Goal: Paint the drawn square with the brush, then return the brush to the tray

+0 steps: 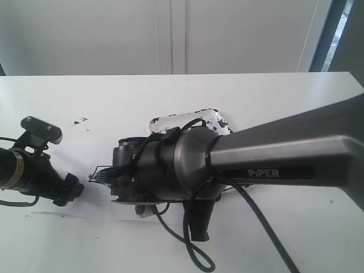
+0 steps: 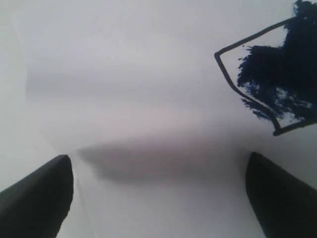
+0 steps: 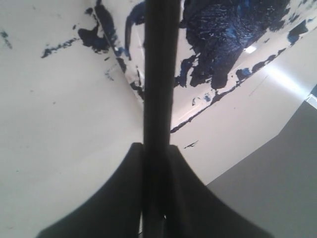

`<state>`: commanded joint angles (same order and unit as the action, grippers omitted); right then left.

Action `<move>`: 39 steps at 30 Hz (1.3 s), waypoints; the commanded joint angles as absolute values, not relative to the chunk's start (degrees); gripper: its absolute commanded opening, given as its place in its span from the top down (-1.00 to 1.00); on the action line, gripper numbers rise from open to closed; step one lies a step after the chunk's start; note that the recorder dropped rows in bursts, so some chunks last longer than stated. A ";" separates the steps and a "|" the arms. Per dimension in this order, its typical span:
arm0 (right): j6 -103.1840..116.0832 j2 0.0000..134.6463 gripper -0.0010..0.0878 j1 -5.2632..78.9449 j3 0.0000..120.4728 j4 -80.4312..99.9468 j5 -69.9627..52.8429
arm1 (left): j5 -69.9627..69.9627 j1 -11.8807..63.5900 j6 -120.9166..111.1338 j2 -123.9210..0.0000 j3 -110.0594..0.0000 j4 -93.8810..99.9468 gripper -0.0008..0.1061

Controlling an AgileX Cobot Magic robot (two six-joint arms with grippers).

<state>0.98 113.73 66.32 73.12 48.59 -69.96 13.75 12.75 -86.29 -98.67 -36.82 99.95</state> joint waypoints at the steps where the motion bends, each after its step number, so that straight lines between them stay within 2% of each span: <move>1: 1.49 113.73 0.98 66.20 73.12 49.33 -69.96 | 13.75 12.75 -86.29 -98.67 -36.82 99.95 -0.78; 17: 4.56 110.91 0.98 68.65 74.18 52.93 -69.96 | 13.38 12.75 -86.31 -98.67 -36.82 99.95 -0.78; 39: 5.08 116.55 0.98 70.26 75.20 52.39 -69.96 | 14.09 12.75 -85.51 -97.55 -36.82 99.95 -0.78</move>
<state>5.08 116.55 70.26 75.20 52.39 -69.96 14.09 12.75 -85.51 -97.55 -36.82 99.95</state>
